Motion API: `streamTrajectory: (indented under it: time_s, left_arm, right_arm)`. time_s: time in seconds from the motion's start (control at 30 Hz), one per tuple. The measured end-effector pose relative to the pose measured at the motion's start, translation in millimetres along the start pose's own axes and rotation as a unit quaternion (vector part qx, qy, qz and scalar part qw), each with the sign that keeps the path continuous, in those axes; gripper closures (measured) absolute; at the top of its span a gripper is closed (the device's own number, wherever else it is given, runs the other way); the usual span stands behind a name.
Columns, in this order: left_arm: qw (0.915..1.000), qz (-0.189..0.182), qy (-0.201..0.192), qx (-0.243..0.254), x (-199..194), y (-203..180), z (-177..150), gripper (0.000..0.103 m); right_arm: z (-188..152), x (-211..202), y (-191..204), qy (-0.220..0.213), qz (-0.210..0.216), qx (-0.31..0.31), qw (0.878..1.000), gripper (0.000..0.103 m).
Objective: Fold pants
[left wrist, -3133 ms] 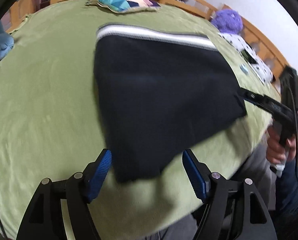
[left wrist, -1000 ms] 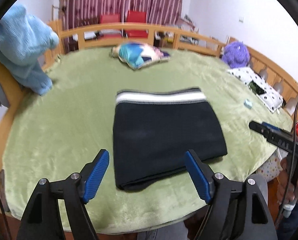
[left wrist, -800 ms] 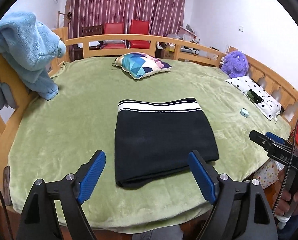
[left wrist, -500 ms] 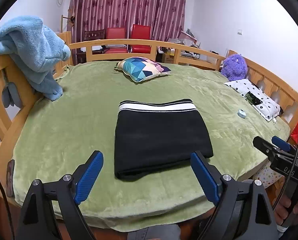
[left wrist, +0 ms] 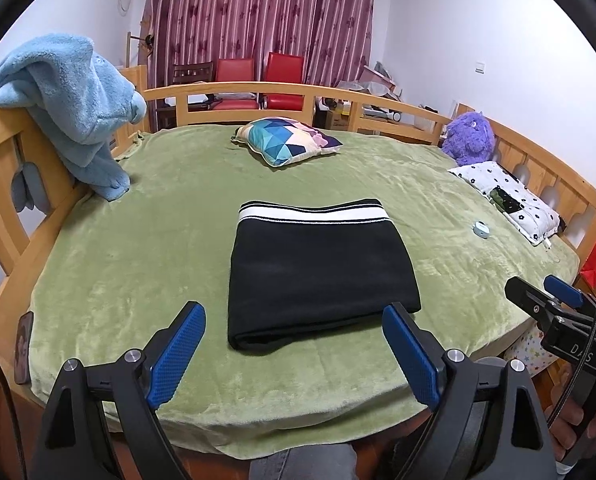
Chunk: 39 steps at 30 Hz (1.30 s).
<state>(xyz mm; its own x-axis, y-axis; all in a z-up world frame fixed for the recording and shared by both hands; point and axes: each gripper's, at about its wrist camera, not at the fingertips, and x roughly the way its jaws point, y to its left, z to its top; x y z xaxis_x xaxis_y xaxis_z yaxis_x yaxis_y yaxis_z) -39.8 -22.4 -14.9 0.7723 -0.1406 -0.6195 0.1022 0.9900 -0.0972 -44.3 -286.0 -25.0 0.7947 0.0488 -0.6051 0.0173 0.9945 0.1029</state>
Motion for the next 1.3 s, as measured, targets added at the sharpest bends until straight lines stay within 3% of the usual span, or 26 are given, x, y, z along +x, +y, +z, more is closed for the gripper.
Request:
streamTrajectory:
  time_s: [1.3]
  left_arm:
    - [1.0000, 0.000, -0.002, -0.003, -2.3, 5.4, -0.6, 0.013]
  right_arm:
    - [-0.8, -4.9, 0.7, -0.001, -0.002, 0.000, 1.000, 0.002]
